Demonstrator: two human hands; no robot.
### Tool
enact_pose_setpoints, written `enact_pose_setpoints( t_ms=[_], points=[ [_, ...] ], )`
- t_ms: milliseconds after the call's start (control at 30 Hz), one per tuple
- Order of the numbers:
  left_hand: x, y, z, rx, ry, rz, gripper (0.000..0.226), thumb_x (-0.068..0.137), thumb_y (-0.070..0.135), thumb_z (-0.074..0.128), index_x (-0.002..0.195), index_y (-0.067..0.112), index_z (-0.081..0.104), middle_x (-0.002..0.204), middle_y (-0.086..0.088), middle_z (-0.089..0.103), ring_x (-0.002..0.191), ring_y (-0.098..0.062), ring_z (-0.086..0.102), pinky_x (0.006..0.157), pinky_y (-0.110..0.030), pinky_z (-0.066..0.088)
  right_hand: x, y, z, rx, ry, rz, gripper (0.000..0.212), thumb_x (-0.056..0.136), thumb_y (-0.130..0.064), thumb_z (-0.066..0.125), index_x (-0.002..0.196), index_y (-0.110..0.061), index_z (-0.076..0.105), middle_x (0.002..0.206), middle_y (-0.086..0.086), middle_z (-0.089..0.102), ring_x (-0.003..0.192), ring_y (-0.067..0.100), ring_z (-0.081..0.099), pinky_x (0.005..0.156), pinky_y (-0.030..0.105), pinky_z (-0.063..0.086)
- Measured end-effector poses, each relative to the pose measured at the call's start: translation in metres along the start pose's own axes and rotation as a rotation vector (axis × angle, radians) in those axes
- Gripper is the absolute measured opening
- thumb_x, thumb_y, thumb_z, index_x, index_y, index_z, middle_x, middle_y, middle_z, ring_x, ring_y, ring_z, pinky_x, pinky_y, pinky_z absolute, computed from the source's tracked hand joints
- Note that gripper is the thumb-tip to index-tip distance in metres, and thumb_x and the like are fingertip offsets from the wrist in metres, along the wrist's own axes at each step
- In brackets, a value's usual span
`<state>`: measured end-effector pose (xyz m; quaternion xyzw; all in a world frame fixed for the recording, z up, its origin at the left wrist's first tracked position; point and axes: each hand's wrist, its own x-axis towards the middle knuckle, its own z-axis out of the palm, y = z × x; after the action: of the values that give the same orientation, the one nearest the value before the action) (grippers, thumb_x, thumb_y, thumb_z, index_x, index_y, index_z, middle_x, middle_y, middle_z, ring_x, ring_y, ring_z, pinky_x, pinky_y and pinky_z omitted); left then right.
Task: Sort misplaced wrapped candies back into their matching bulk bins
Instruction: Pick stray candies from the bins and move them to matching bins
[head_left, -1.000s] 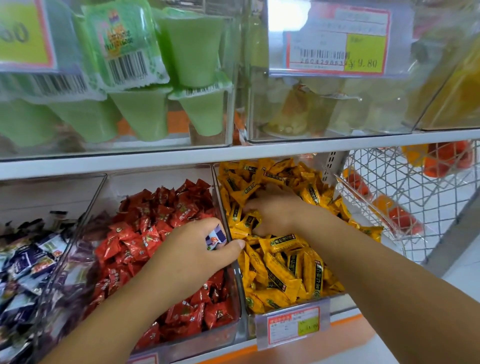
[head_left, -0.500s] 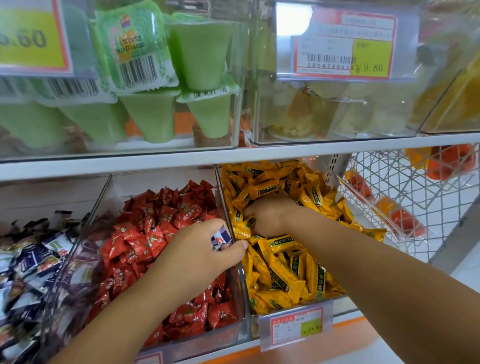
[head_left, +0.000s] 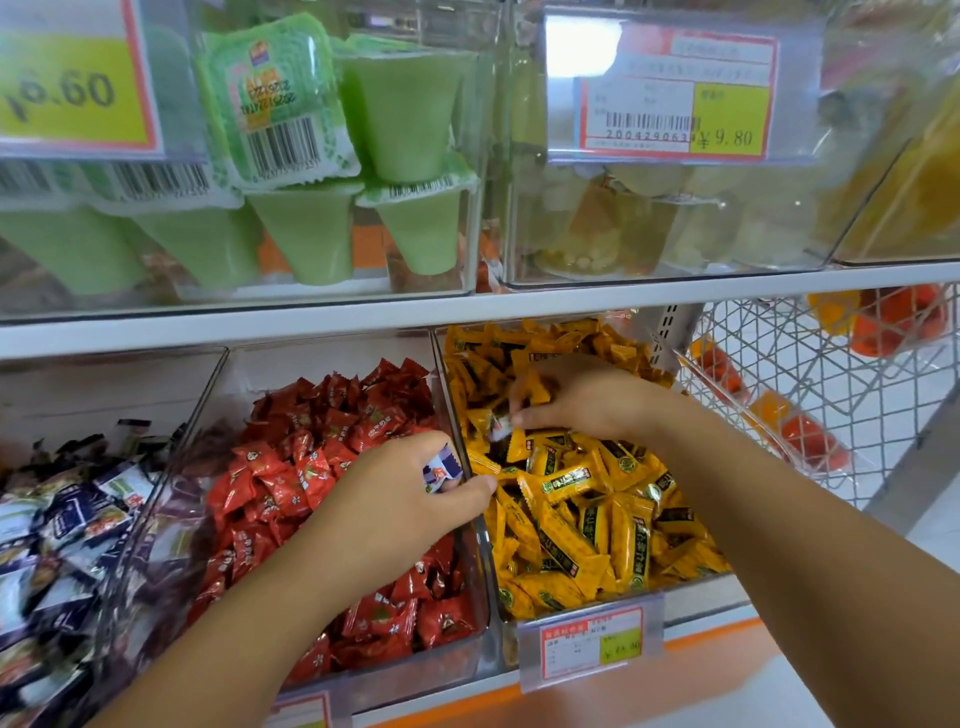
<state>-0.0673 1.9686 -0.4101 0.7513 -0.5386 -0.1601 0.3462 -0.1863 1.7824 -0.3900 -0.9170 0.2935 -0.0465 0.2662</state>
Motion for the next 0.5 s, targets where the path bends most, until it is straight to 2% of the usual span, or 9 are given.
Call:
enact_pose_setpoints(
  t_ms=[67,167,200,267,300,367,500],
  points=[
    [0.001,0.000,0.000,0.004,-0.002,0.001,0.045,0.085,0.045,0.064,0.080,0.002,0.050,0.056,0.006,0.036,0.042,-0.006,0.033,0.042,-0.015,0.030,-0.012,0.003,-0.003,0.121,0.087,0.006,0.007,0.086,-0.025,0.071,0.092,-0.023,0.069,0.097,-0.014,0.064,0.090,0.004,0.056,0.073,0.015,0.042],
    [0.001,-0.001,0.000,0.014,0.001,0.004,0.045,0.085,0.045,0.064,0.078,0.003,0.050,0.056,0.006,0.037,0.043,-0.005,0.033,0.042,-0.013,0.029,-0.027,0.008,-0.002,0.349,0.165,0.008,0.007,0.083,-0.014,0.072,0.087,-0.019,0.070,0.091,-0.011,0.068,0.091,0.003,0.063,0.082,0.021,0.047],
    [0.001,0.000,0.000,0.021,0.003,0.005,0.044,0.085,0.046,0.064,0.078,0.004,0.051,0.056,0.006,0.037,0.044,-0.005,0.034,0.043,-0.013,0.030,-0.031,0.009,-0.002,0.372,0.175,0.015,0.008,0.083,-0.014,0.072,0.088,-0.020,0.071,0.091,-0.011,0.068,0.088,0.000,0.063,0.081,0.017,0.046],
    [0.000,0.000,0.000,0.024,0.001,0.001,0.044,0.085,0.047,0.064,0.078,0.006,0.051,0.057,0.006,0.037,0.044,-0.005,0.034,0.043,-0.013,0.030,-0.036,0.009,-0.002,0.265,0.172,0.033,0.010,0.084,-0.021,0.072,0.095,-0.022,0.070,0.093,-0.018,0.062,0.085,-0.008,0.056,0.070,0.005,0.040],
    [-0.001,0.001,0.000,0.022,-0.002,-0.003,0.043,0.085,0.047,0.063,0.076,0.007,0.050,0.057,0.005,0.037,0.044,-0.006,0.034,0.043,-0.014,0.030,-0.037,0.009,-0.002,0.194,0.145,0.046,0.016,0.084,-0.027,0.072,0.099,-0.024,0.069,0.096,-0.021,0.059,0.087,-0.006,0.054,0.068,0.004,0.038],
    [-0.002,0.001,-0.001,0.024,-0.005,-0.006,0.043,0.085,0.048,0.063,0.073,0.009,0.048,0.057,0.005,0.037,0.043,-0.006,0.034,0.043,-0.014,0.030,-0.038,0.007,-0.002,0.097,0.093,0.096,0.026,0.081,-0.040,0.072,0.104,-0.027,0.068,0.100,-0.020,0.057,0.094,0.001,0.053,0.073,0.014,0.041],
    [-0.005,0.001,-0.002,-0.001,0.006,0.005,0.044,0.085,0.049,0.063,0.068,0.013,0.043,0.056,0.006,0.035,0.043,-0.006,0.033,0.044,-0.014,0.030,-0.033,-0.002,0.014,-0.060,0.175,0.130,0.027,0.085,-0.050,0.064,0.098,-0.028,0.071,0.105,-0.009,0.064,0.096,0.009,0.058,0.080,0.030,0.050]
  ],
)
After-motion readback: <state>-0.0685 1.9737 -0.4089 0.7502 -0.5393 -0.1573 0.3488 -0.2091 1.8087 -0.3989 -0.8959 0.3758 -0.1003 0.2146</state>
